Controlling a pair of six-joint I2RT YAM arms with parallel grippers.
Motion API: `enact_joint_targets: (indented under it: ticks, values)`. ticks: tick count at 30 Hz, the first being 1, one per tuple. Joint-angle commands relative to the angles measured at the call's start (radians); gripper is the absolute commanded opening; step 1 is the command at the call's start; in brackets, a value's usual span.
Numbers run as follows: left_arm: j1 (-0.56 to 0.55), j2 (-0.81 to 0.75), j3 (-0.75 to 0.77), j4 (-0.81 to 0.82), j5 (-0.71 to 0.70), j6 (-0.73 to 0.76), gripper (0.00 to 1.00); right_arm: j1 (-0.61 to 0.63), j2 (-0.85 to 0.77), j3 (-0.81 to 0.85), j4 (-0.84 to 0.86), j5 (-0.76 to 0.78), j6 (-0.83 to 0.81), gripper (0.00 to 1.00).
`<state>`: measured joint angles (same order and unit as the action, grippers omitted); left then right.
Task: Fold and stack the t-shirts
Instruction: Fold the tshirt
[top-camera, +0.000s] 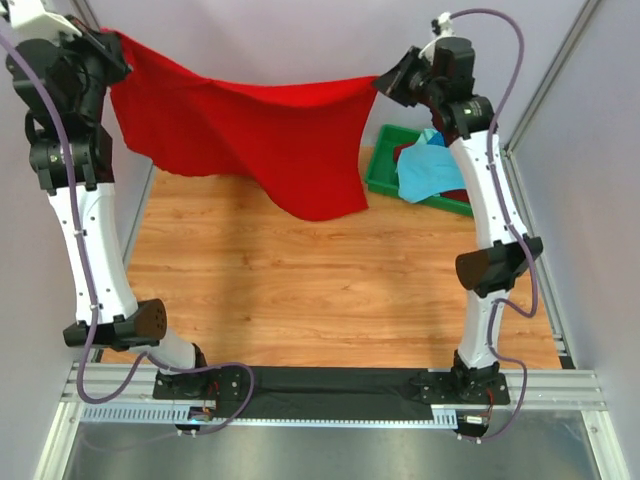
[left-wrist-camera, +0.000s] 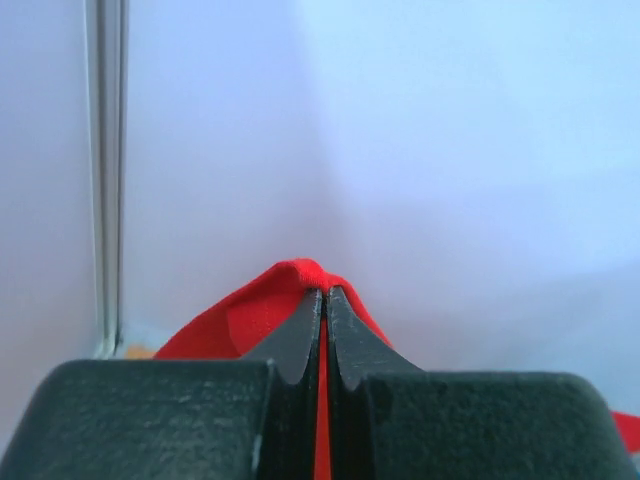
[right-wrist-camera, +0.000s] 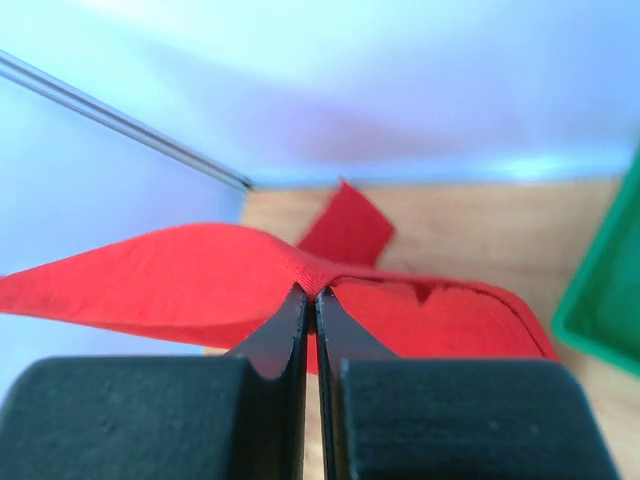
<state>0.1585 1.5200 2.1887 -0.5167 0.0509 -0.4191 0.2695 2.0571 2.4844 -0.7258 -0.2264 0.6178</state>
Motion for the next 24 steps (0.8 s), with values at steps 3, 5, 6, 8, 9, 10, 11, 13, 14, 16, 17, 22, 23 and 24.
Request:
enact_joint_targets:
  ticks: [3,5,6,8,9,10,11,13,14,16,17,22,23,24]
  values:
    - [0.010,0.023,0.259,0.116,0.010,0.069,0.00,-0.067,-0.150,0.065,0.220,-0.062,0.013,0.00]
    - [0.021,0.023,0.284,0.106,0.012,0.074,0.00,-0.098,-0.169,0.050,0.255,-0.105,0.054,0.00]
    - [0.032,0.020,0.278,0.103,0.012,0.074,0.00,-0.111,-0.175,0.038,0.262,-0.114,0.053,0.00]
    - [0.041,-0.007,0.208,0.098,0.017,0.062,0.00,-0.113,-0.187,-0.016,0.237,-0.134,0.043,0.00]
    - [0.041,-0.023,0.174,0.099,0.024,0.057,0.00,-0.112,-0.208,-0.044,0.226,-0.146,0.043,0.00]
    - [0.039,-0.041,0.093,0.099,0.032,0.052,0.00,-0.110,-0.222,-0.085,0.191,-0.155,0.048,0.00]
    - [0.041,-0.088,0.041,0.096,0.033,0.045,0.00,-0.099,-0.241,-0.178,0.171,-0.166,0.049,0.00]
    - [0.041,-0.159,-0.155,0.086,0.009,-0.004,0.00,-0.079,-0.308,-0.295,0.087,-0.162,0.010,0.00]
    - [0.039,-0.243,-0.231,0.083,0.012,-0.020,0.00,-0.063,-0.337,-0.440,0.056,-0.150,-0.006,0.00]
    - [0.039,-0.385,-0.455,0.043,-0.015,-0.084,0.00,-0.033,-0.441,-0.594,-0.001,-0.111,0.016,0.00]
    - [0.041,-0.433,-0.528,0.017,-0.032,-0.105,0.00,-0.015,-0.478,-0.790,0.002,-0.113,0.045,0.00]
    - [-0.035,-0.668,-0.860,-0.319,-0.379,-0.228,0.00,0.092,-0.694,-1.165,-0.132,-0.071,0.065,0.00]
    - [-0.045,-0.684,-0.897,-0.420,-0.432,-0.245,0.00,0.111,-0.727,-1.224,-0.144,-0.064,0.068,0.00]
    - [-0.043,-0.702,-0.991,-0.457,-0.454,-0.291,0.00,0.114,-0.758,-1.363,-0.150,-0.060,0.074,0.00]
